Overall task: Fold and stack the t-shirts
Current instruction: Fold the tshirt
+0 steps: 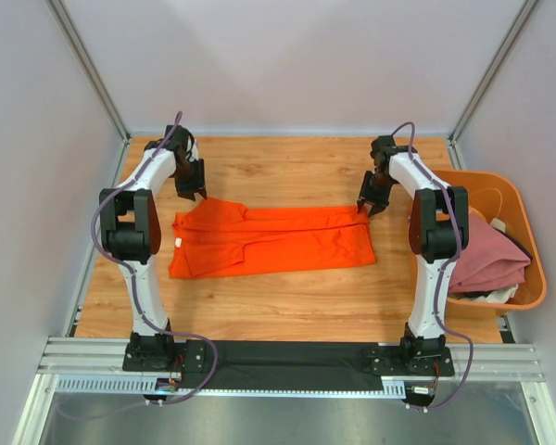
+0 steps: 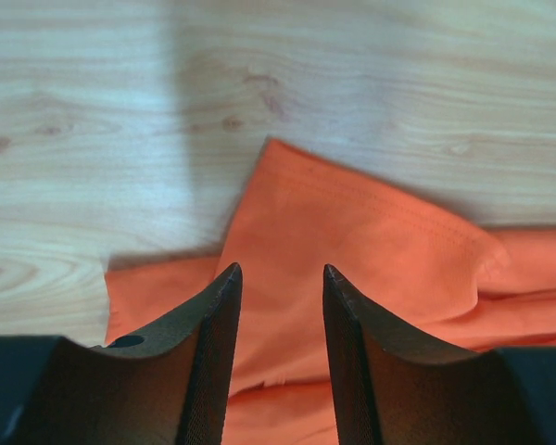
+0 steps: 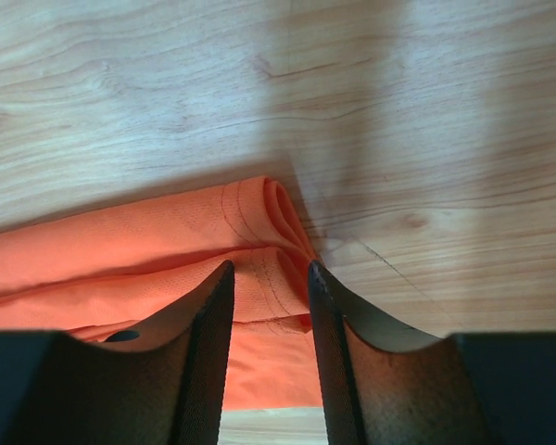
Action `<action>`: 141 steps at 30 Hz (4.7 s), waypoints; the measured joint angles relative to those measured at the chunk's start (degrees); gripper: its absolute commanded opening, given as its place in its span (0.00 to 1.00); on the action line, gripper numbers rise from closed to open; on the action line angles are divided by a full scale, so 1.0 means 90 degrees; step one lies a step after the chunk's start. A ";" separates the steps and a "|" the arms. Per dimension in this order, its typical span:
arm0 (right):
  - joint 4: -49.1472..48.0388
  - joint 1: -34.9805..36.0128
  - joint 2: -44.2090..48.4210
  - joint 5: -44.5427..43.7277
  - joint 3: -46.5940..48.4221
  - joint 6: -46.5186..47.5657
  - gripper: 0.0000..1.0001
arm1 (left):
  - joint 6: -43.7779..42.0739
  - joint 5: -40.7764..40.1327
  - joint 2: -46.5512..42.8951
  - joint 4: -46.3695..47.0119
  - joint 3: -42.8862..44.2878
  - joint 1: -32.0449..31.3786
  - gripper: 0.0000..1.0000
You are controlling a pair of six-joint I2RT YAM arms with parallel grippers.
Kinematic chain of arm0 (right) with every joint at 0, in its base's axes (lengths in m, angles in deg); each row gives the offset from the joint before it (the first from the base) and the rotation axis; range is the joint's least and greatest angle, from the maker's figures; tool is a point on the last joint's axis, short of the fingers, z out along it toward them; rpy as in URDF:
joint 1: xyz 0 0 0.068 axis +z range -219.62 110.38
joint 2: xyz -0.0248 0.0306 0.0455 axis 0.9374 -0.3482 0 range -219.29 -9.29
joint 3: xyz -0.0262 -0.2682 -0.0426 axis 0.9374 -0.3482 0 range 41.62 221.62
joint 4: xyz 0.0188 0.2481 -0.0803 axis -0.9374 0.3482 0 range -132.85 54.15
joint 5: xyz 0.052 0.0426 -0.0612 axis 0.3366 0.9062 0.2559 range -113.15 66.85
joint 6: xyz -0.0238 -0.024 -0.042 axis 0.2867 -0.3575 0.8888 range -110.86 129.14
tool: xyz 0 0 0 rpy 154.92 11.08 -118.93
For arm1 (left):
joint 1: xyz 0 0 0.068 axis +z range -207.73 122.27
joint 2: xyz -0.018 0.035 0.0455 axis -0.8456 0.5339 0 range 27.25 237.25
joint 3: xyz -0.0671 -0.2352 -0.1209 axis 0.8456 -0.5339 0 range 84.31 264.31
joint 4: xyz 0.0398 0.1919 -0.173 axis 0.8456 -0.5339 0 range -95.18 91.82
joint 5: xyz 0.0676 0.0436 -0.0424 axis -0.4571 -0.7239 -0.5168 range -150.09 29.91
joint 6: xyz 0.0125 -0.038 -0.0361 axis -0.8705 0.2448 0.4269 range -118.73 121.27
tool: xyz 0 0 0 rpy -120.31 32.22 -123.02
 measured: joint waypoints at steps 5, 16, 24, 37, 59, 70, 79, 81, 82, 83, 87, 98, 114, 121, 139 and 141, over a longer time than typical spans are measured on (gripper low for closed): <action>0.0046 0.0000 -0.0007 -0.0012 0.0168 0.0005 0.38 | -0.0024 -0.0012 0.0440 -0.0007 0.0374 0.0000 0.47; 0.0075 0.0000 -0.0107 -0.0027 0.0260 0.0000 0.33 | -0.0015 -0.0017 0.0736 -0.0053 0.0469 0.0000 0.47; 0.0095 0.0010 -0.0177 -0.0024 0.0260 0.0007 0.05 | -0.0017 0.0002 0.0770 -0.0090 0.0590 0.0000 0.48; 0.0175 0.0017 -0.0175 -0.0022 0.0260 -0.0007 0.00 | -0.0073 0.0143 0.1447 -0.0323 0.1447 0.0000 0.46; 0.0168 0.0024 -0.0175 0.0032 0.0260 -0.0053 0.01 | -0.0374 -0.0148 0.1853 -0.0716 0.2013 -0.0158 0.00; 0.0138 0.0049 -0.0172 0.0019 0.0352 -0.0049 0.00 | -0.0250 -0.0160 0.0925 -0.0024 0.1938 -0.0163 0.00; -0.0148 0.0049 -0.0219 -0.0073 0.1197 -0.0019 0.00 | 0.0012 -0.0202 0.0389 0.0930 0.1950 -0.0155 0.00; -0.0172 0.0049 -0.0318 -0.0073 0.1549 -0.0017 0.00 | 0.0092 -0.0216 0.0391 0.1056 0.1950 -0.0146 0.00; -0.0204 0.0049 -0.0391 -0.0075 0.1727 -0.0010 0.00 | 0.0131 -0.0221 0.0391 0.1117 0.1950 -0.0136 0.00; -0.0272 0.0049 -0.0457 -0.0075 0.1863 -0.0005 0.00 | 0.0172 -0.0223 0.0389 0.1197 0.1950 -0.0124 0.00; -0.0593 0.0049 -0.0665 -0.0070 0.2064 0.0044 0.00 | 0.0330 -0.0240 0.0396 0.1498 0.1950 -0.0051 0.00; -0.1345 -0.0005 -0.1666 0.0194 0.2749 0.0153 0.00 | 0.0544 -0.0158 0.0823 0.2067 0.1953 0.0036 0.00; -0.1557 -0.0097 -0.1778 0.0474 0.3087 0.0304 0.01 | 0.0729 -0.0097 0.1047 0.2025 0.1953 0.0107 0.00; -0.0993 -0.0097 -0.1613 0.0476 0.2688 0.0206 0.00 | 0.0753 -0.0100 0.0712 0.1664 0.1372 0.0131 0.00; -0.0483 -0.0097 -0.0236 0.0466 0.0852 0.0187 0.01 | 0.0488 -0.0561 -0.1630 0.1469 -0.1248 0.0143 0.00; -0.0469 -0.0097 -0.0192 0.0454 0.0651 0.0189 0.00 | 0.0488 -0.0670 -0.1715 0.1435 -0.1455 0.0155 0.00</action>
